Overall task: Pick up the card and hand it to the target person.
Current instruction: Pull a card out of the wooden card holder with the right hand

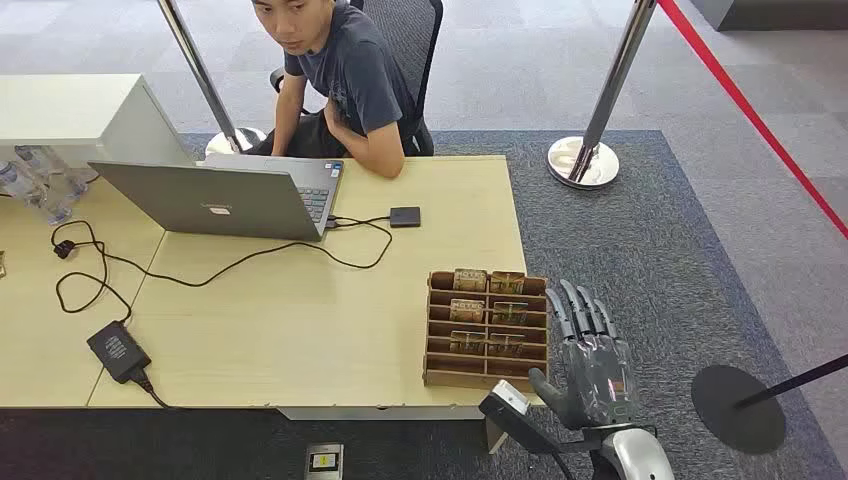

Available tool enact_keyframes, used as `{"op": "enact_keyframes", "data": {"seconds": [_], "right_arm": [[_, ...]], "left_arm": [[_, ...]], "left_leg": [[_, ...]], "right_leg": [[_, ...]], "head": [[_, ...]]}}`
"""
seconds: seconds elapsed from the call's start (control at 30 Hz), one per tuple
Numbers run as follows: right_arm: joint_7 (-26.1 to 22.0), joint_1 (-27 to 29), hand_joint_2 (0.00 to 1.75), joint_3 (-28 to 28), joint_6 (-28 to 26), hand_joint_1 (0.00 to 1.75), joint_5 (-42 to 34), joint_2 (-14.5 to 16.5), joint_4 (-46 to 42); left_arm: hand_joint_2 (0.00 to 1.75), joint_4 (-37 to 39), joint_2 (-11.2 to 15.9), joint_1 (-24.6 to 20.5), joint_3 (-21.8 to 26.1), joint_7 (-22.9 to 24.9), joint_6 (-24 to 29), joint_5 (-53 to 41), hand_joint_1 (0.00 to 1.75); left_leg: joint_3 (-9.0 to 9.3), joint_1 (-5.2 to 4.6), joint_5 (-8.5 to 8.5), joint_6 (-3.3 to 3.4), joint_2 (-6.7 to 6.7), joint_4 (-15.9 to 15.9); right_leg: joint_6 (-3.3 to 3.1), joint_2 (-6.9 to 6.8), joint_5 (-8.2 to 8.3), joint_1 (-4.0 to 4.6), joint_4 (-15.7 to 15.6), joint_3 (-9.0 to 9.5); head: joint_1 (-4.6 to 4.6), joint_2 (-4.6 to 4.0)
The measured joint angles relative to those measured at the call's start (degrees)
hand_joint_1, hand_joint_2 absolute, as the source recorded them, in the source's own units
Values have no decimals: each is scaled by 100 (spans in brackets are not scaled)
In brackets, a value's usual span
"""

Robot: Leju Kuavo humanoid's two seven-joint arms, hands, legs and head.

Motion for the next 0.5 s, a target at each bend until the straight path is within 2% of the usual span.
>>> {"op": "enact_keyframes", "data": {"seconds": [0.23,0.5], "right_arm": [[243,-128,175,85,7,0,520,48,280],[308,-298,175,212,2,0,657,49,612]], "left_arm": [[0,0,0,3,0,-15,0,-31,0],[0,0,0,5,0,-22,-7,-28,0]], "left_leg": [[0,0,1,-1,-1,0],[-1,0,2,0,0,0]], "right_leg": [[0,0,0,0,0,0],[0,0,0,0,0,-1]], "head": [[0,0],[1,0]]}}
